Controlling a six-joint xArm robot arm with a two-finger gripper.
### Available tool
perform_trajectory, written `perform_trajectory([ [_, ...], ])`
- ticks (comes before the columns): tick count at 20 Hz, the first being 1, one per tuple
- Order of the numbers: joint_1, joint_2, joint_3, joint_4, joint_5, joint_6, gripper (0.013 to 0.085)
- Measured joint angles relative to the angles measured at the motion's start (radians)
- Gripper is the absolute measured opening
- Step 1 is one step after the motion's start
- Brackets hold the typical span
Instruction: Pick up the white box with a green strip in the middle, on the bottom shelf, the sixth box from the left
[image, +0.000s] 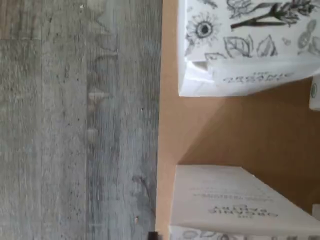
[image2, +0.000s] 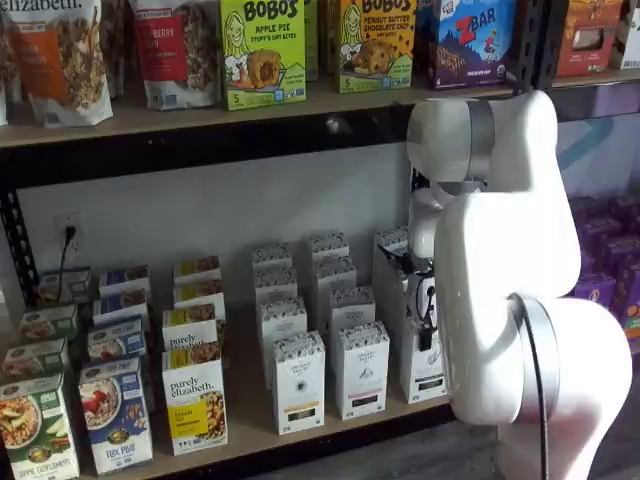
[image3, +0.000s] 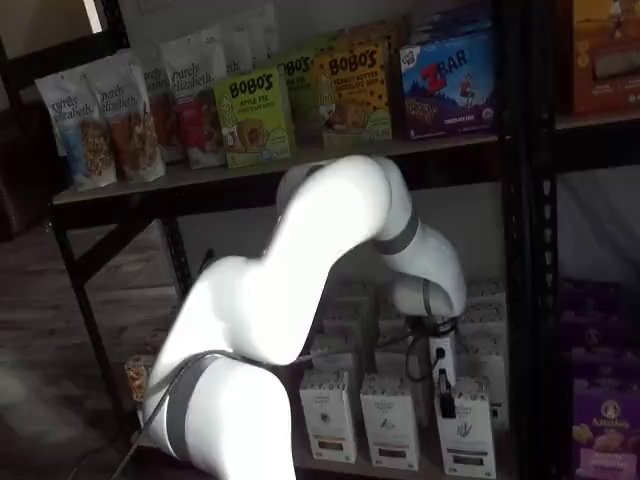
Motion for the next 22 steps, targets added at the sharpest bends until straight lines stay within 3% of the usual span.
perform_trajectory([
  [4,0.000,-0.003,0.000,-0.001,0.008,0.001,0.0530],
  [7,-0.001,-0.011,0.021,0.001,-0.026,-0.002,0.0530],
  [11,-0.003,-0.024,0.052,-0.034,-0.077,0.027,0.0530],
  [14,0.000,-0.039,0.081,-0.066,-0.097,0.059,0.0530],
  [20,0.010,-0.097,0.178,-0.205,-0.126,0.196,0.0530],
  [22,0.016,-0.134,0.231,-0.202,-0.126,0.201,0.0530],
])
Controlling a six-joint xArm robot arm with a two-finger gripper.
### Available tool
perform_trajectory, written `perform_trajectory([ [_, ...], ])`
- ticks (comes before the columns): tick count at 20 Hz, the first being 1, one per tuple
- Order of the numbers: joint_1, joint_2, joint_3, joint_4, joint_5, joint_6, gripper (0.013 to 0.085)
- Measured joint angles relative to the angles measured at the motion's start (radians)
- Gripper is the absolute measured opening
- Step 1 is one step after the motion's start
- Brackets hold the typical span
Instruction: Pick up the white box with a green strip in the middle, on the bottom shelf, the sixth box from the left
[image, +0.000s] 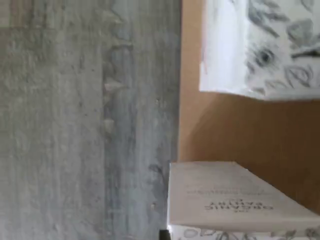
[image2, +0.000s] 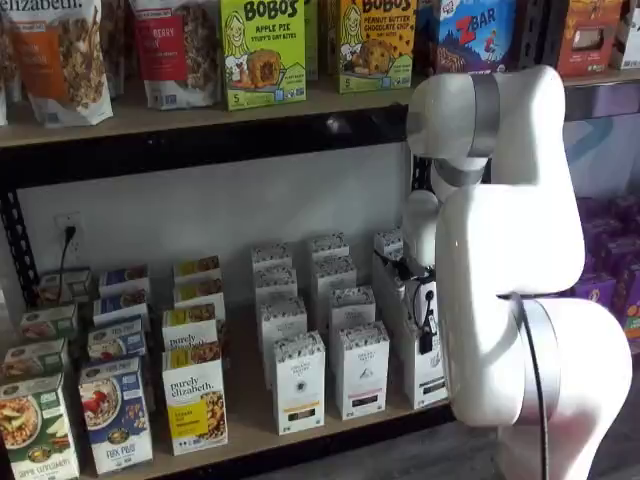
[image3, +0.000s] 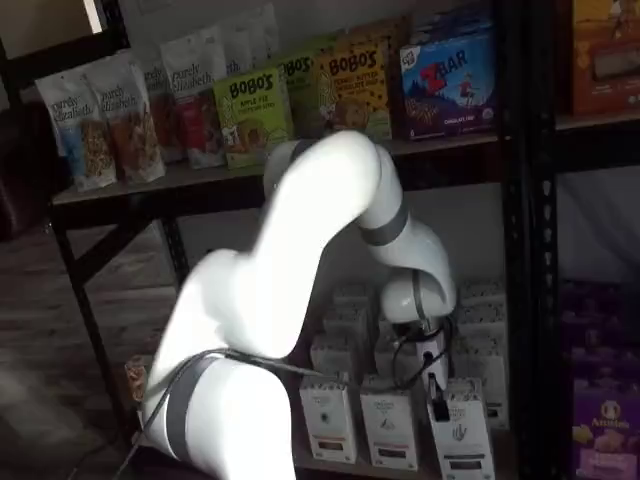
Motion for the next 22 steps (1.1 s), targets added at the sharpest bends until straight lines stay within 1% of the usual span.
perform_trajectory([
  [3,0.005,-0.057,0.084,-0.026,-0.018,0.033,0.0530],
  [4,0.006,-0.077,0.112,-0.043,-0.023,0.050,0.0530],
  [6,0.007,-0.112,0.161,-0.082,-0.037,0.089,0.0530],
  [9,0.010,-0.179,0.250,-0.160,-0.051,0.167,0.0530],
  [11,0.016,-0.218,0.300,-0.184,-0.054,0.196,0.0530],
  [13,0.027,-0.267,0.356,-0.182,-0.053,0.205,0.0530],
  [16,0.046,-0.344,0.434,-0.157,-0.046,0.202,0.0530],
  [20,0.067,-0.461,0.540,-0.085,-0.048,0.155,0.0530],
  [22,0.076,-0.523,0.588,-0.075,-0.044,0.152,0.0530],
])
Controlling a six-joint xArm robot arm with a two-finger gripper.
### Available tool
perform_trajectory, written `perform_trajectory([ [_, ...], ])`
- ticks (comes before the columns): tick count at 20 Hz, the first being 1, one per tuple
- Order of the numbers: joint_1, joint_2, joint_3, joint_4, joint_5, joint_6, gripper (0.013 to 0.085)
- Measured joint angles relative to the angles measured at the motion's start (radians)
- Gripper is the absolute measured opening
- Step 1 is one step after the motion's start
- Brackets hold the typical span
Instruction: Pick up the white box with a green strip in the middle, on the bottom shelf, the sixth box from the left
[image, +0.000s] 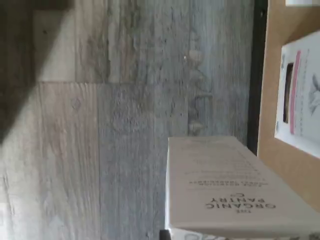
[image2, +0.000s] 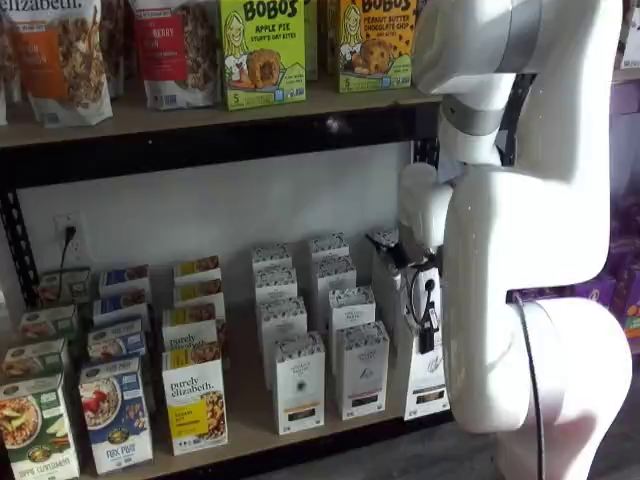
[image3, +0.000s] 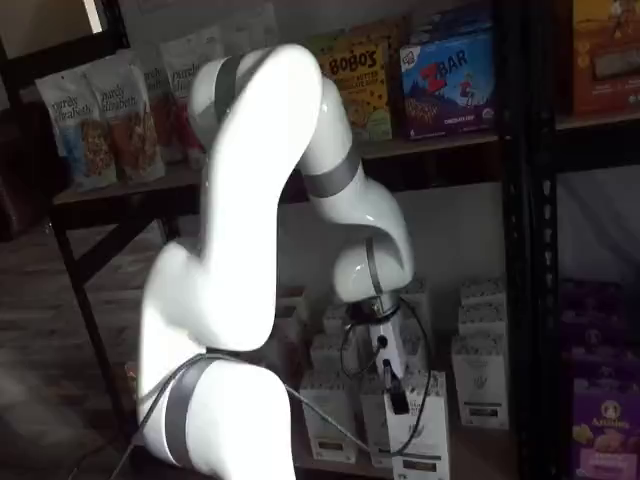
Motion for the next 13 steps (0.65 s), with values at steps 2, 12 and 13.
perform_trajectory([
  [2,0.011,-0.070,0.049,0.010,0.017,0.000,0.0530],
  [12,0.054,-0.313,0.169,0.081,0.138,-0.036,0.0530],
  [13,0.056,-0.333,0.178,0.081,0.146,-0.035,0.0530],
])
